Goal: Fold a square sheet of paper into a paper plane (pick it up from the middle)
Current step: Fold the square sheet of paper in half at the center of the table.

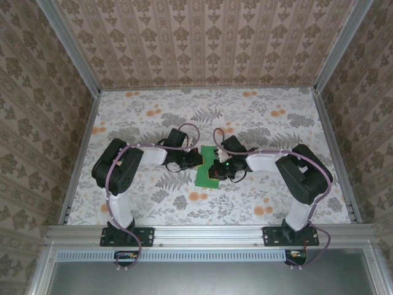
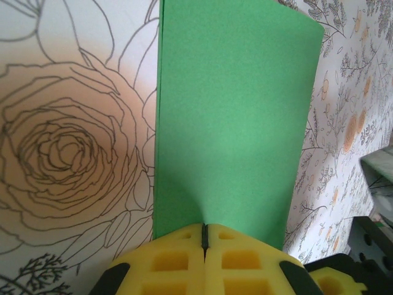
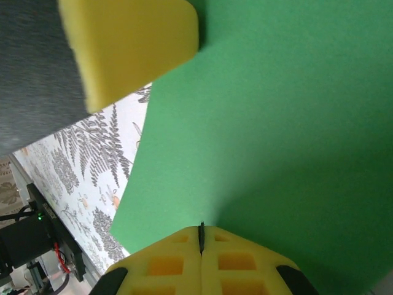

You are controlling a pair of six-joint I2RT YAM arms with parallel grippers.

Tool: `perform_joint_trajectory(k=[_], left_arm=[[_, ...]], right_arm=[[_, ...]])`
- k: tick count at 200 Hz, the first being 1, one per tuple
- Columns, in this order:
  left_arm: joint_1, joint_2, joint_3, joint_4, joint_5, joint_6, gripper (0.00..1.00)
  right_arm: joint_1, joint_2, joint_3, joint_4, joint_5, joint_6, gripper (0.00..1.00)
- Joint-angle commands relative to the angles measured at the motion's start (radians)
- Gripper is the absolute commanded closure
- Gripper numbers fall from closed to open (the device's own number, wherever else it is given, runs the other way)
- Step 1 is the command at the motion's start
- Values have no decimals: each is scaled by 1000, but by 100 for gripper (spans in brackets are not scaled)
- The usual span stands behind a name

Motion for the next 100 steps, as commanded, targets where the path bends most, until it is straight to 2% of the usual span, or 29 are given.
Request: perform_joint_trajectory(k=[1,100], left_arm=[[3,149,-85,-298,-256,12,100],[25,154,-105,-294,-270,9,100]], right_arm=[[6,17,-42,20,-4,-25,100],[-8,-120,-217,-80,-4,-85,100]])
